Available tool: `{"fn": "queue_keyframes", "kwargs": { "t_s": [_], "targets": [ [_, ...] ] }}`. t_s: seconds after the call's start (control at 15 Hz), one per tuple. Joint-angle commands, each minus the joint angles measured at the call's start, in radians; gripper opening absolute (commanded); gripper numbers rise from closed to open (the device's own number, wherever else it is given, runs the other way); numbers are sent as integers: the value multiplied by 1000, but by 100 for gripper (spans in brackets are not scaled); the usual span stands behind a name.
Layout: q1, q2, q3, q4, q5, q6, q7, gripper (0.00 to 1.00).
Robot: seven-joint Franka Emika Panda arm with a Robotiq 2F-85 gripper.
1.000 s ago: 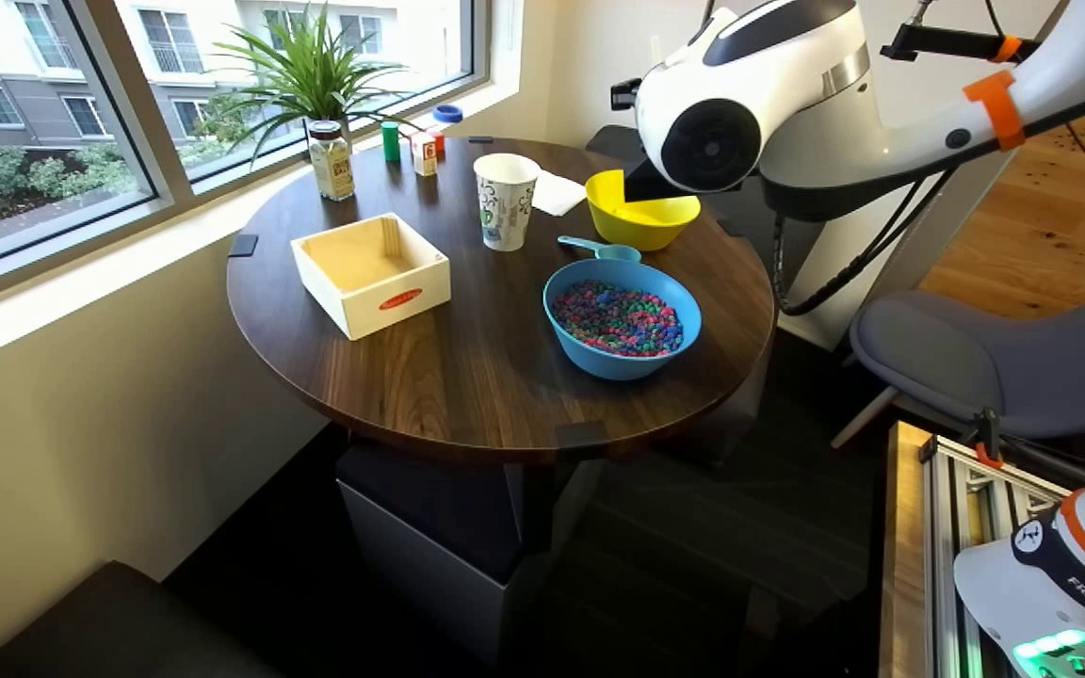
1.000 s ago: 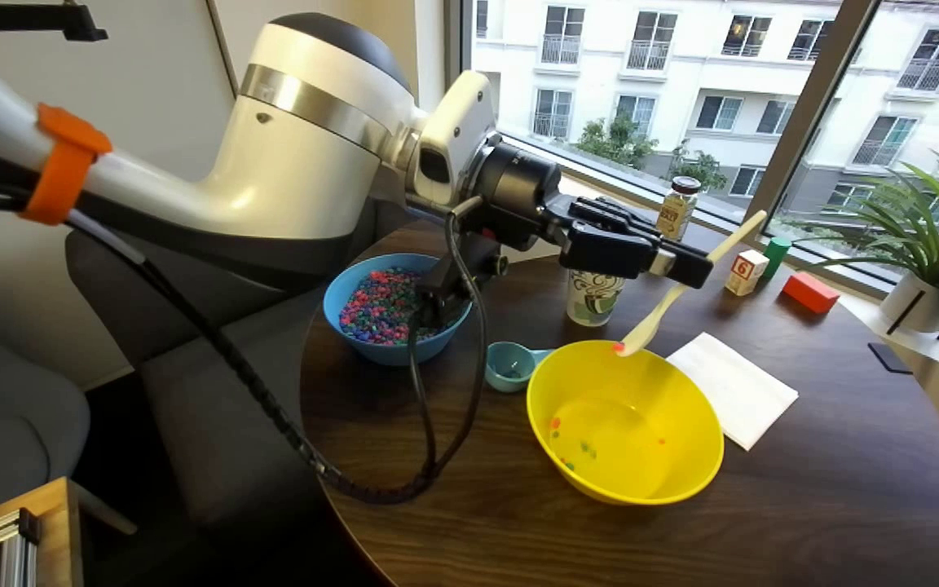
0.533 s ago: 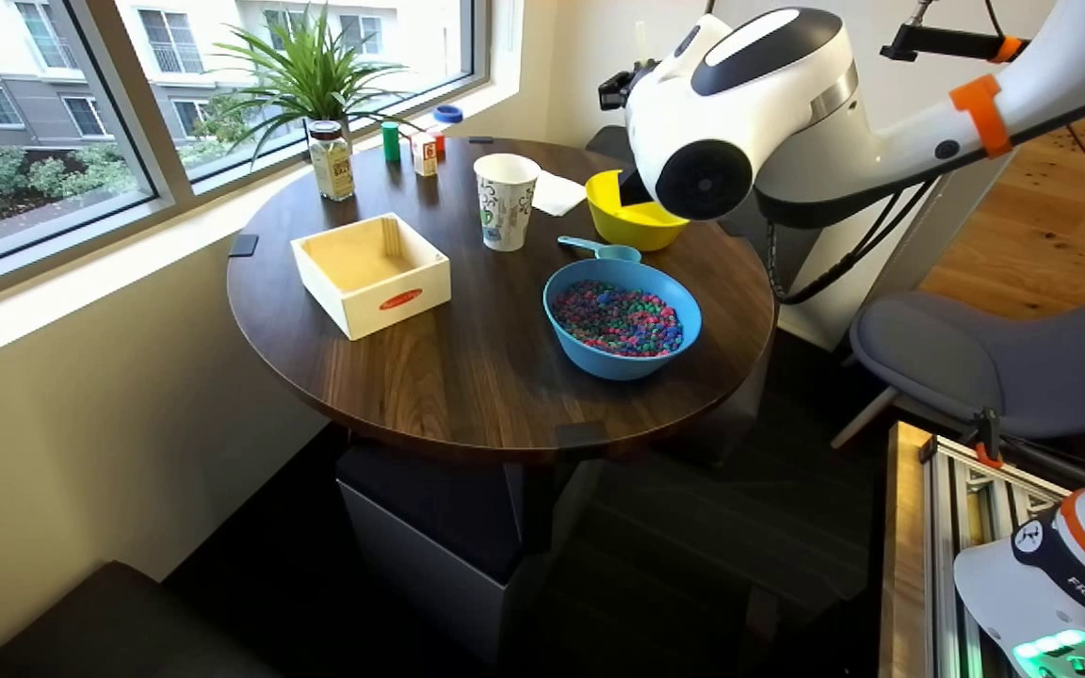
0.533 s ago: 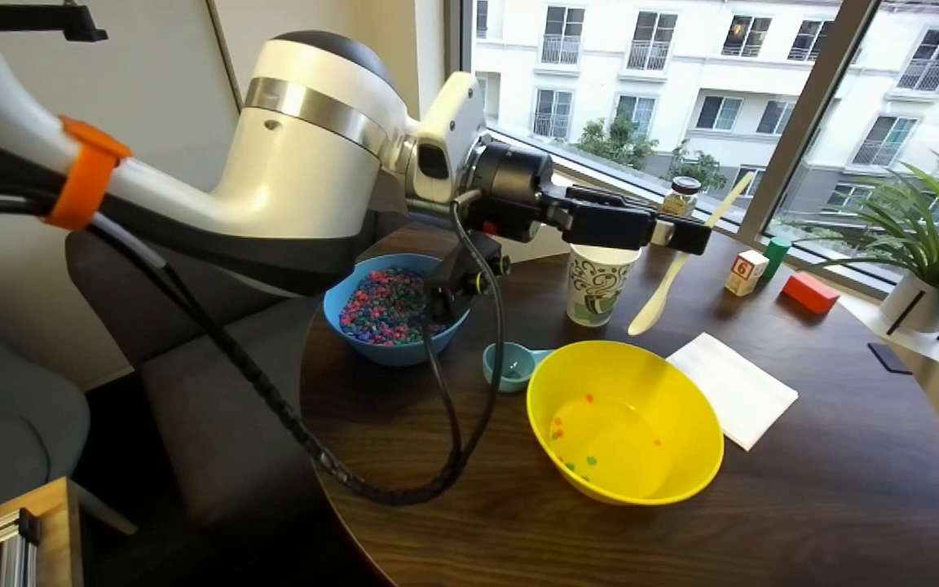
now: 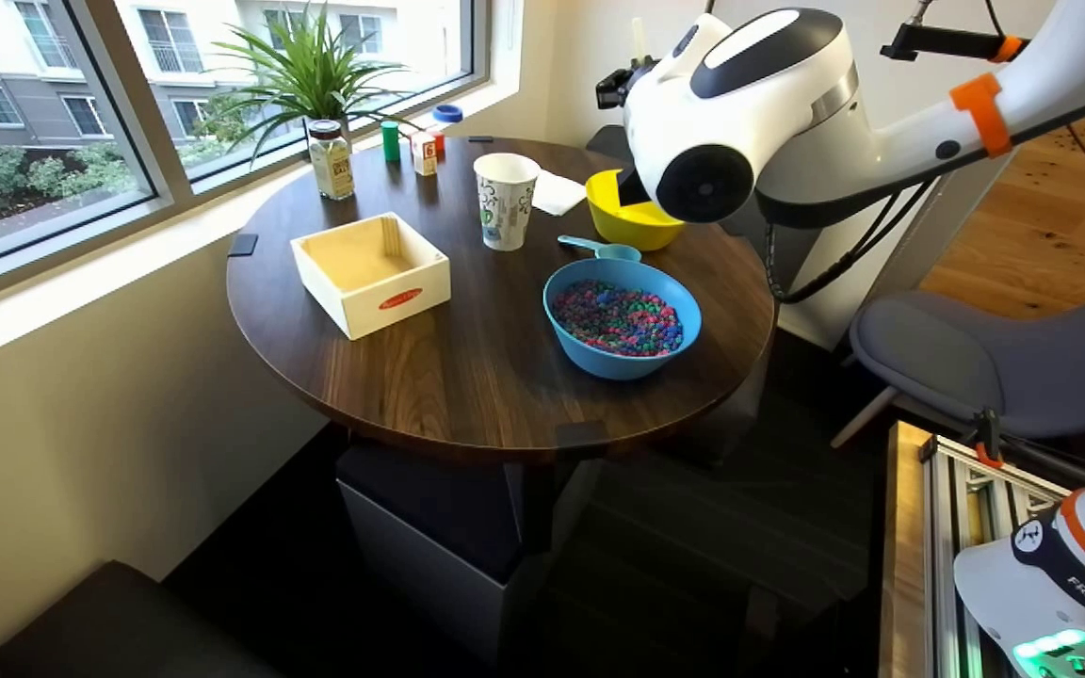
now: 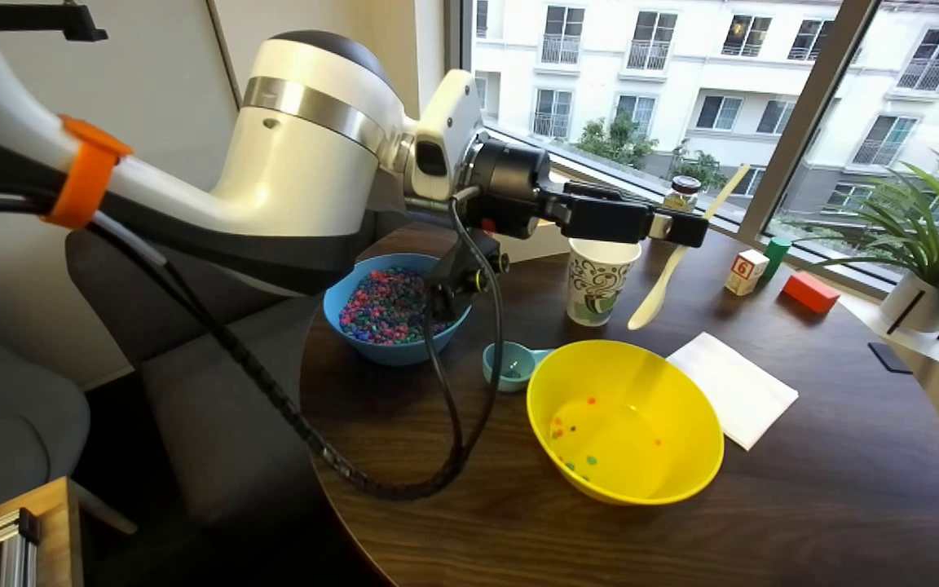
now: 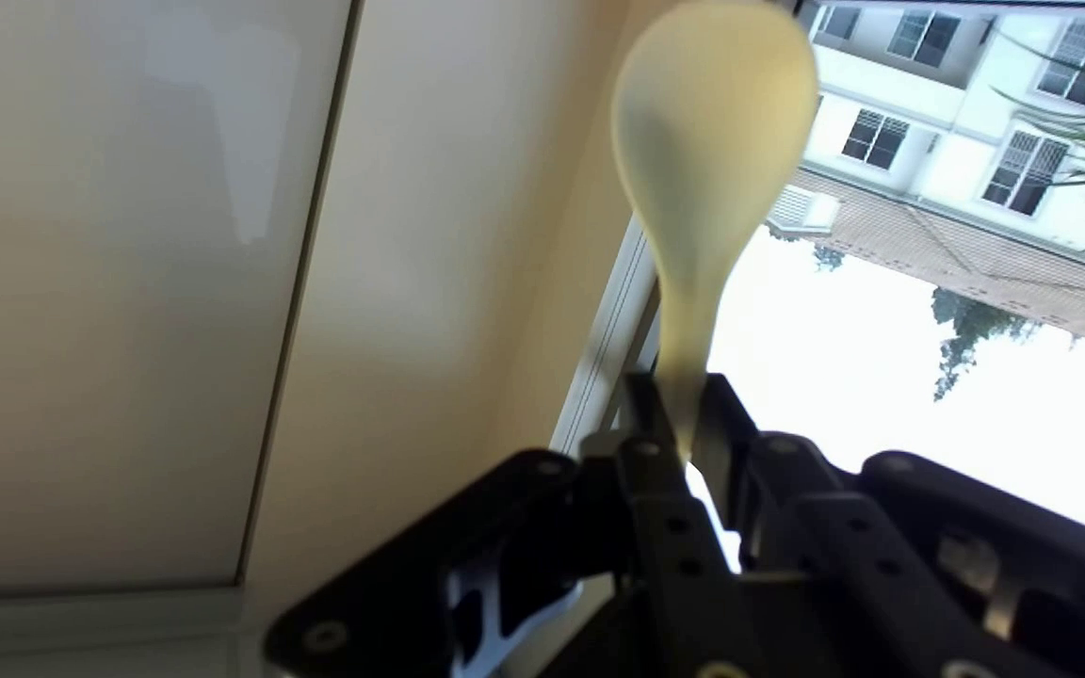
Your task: Use the spoon to take one scoop from the blue bowl, empty it into the measuring cup and then take another scoop and empty into the yellow bowl
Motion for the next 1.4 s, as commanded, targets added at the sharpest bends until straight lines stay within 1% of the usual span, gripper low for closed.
{"fn": "queue_keyframes", "kwargs": {
  "t_s": [0.0, 0.07, 0.2, 0.6, 1.0, 1.33],
  "targets": [
    [-6, -14, -1, 3, 100, 22, -10, 3],
    [-10, -18, -3, 9, 139, 30, -13, 3],
    [-19, -34, -9, 21, 256, 64, -28, 3],
    [-39, -80, -35, 33, 504, 123, -66, 3],
    [-47, -117, -60, 25, 811, 201, -164, 3],
    [-44, -134, -63, 23, 1008, 211, -257, 3]
  ]
}}
